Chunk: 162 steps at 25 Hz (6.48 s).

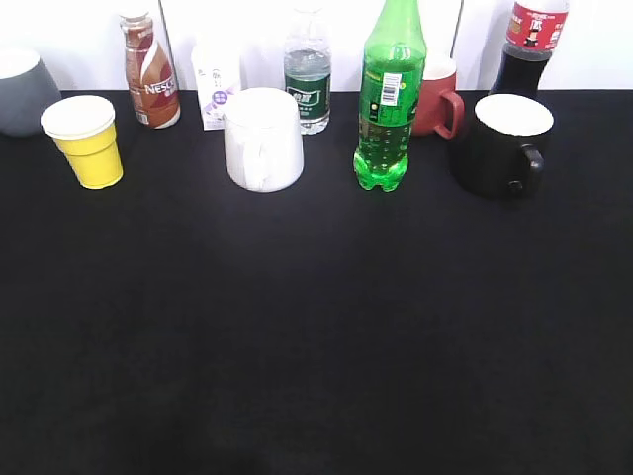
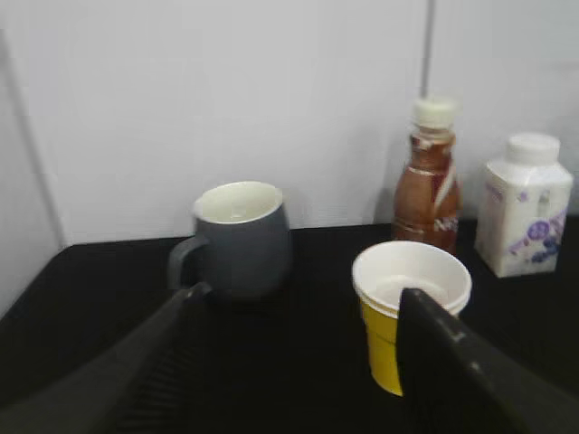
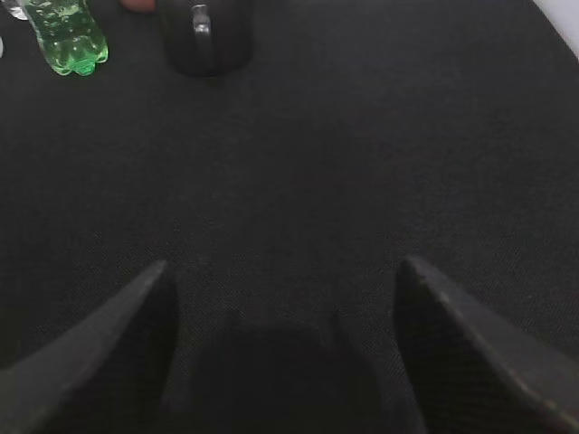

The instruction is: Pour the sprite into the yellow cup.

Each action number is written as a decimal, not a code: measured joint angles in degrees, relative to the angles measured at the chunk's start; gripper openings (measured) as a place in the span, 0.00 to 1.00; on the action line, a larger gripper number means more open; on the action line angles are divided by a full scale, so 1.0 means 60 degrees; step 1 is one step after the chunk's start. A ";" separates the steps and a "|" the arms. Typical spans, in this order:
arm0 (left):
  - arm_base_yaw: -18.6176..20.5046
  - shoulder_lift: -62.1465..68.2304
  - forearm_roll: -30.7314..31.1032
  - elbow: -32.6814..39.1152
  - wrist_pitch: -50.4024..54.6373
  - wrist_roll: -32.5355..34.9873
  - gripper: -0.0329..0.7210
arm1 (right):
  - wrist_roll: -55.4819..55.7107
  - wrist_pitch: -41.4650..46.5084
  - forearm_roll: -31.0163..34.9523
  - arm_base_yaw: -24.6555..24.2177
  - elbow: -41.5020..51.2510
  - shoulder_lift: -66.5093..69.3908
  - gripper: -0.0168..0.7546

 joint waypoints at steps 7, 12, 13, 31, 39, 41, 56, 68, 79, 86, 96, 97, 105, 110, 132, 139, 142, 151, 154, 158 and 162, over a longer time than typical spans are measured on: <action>0.0000 0.6538 0.1587 -0.0614 -0.4907 -0.0658 0.83 | 0.0000 -0.0009 0.0000 0.0000 0.0000 0.0000 0.75; 0.0000 0.8005 0.2411 -0.2459 -0.4817 -0.0471 0.90 | 0.0000 -0.0009 0.0245 0.0000 0.0000 0.0000 0.75; 0.0000 0.8230 0.2484 -0.2774 -0.4742 -0.0471 0.92 | 0.0000 -0.0009 0.0245 0.0000 0.0000 0.0000 0.75; -0.0043 0.9584 0.3082 -0.5450 -0.4232 -0.0688 0.74 | 0.0000 0.0001 0.0256 0.0000 0.0000 0.0000 0.75; -0.0043 0.9344 0.3880 -0.4792 -0.5007 -0.0688 0.69 | -0.0009 -0.0287 0.0308 0.0000 -0.0129 0.0321 0.75; -0.0115 0.8561 0.4296 -0.3733 -0.5025 -0.0688 0.69 | -0.0042 -0.2192 0.0214 0.0000 -0.0262 0.1341 0.75; -0.2605 0.6238 0.4815 -0.1545 -0.5095 -0.0772 0.69 | -0.2059 -1.6861 0.2644 0.4469 0.0518 1.2928 0.75; -0.2605 0.6238 0.4806 -0.1545 -0.5095 -0.0833 0.69 | -0.1716 -1.8491 0.4573 0.6205 -0.3434 1.8550 0.89; -0.2605 0.6238 0.4806 -0.1545 -0.5095 -0.0841 0.69 | -0.1555 -1.9087 0.4200 0.5905 -0.5142 2.0583 0.68; -0.2605 0.6238 0.4806 -0.1545 -0.5095 -0.0841 0.69 | -0.1697 -1.9102 0.3521 0.5905 -0.4192 1.9383 0.59; -0.2608 0.5932 0.5760 -0.1545 -0.5095 -0.1225 0.69 | -0.1807 -1.7404 -0.0718 0.5905 -0.1593 1.6055 0.59; -0.2608 0.5767 0.5914 -0.1545 -0.5095 -0.1225 0.69 | -0.2024 -1.7192 -0.1064 0.5905 -0.1593 1.6055 0.59; -0.2708 0.5475 0.6954 -0.1545 -0.5113 -0.1701 0.69 | -0.5423 -1.6438 -0.1540 0.5905 -0.2681 1.6055 0.59; -0.3069 0.5472 0.7028 -0.1545 -0.5113 -0.1705 0.69 | -0.7859 -1.6243 -0.1552 0.5905 -0.2681 1.6055 0.59; -0.3069 0.5464 0.8017 -0.1545 -0.5113 -0.1946 0.69 | -1.4043 -1.8437 -0.0023 0.5905 -0.2681 1.6508 0.58; -0.3069 0.5464 0.8017 -0.1545 -0.5105 -0.1946 0.69 | -1.4069 -1.8472 -0.0023 0.5905 -0.2681 1.6508 0.57; -0.3069 0.5464 0.8017 -0.1545 -0.5105 -0.1946 0.69 | -1.4082 -1.8482 -0.0023 0.5905 -0.2681 1.6508 0.57; -0.3069 0.5464 0.7819 -0.1545 -0.5061 -0.1946 0.69 | -1.4200 -1.8493 -0.0061 0.5905 -0.2681 1.6508 0.57; -0.3069 0.5464 0.7819 -0.1545 -0.5061 -0.1946 0.69 | -1.4212 -1.8493 -0.0061 0.5905 -0.2681 1.6508 0.57; -0.3069 0.5464 0.7819 -0.1545 -0.5052 -0.1946 0.69 | -1.4222 -1.8493 -0.0061 0.5905 -0.2681 1.6508 0.57; -0.3069 0.5464 0.7624 -0.1545 -0.5027 -0.1946 0.69 | -1.3496 -1.8493 -0.0061 0.5905 -0.2681 1.6508 0.57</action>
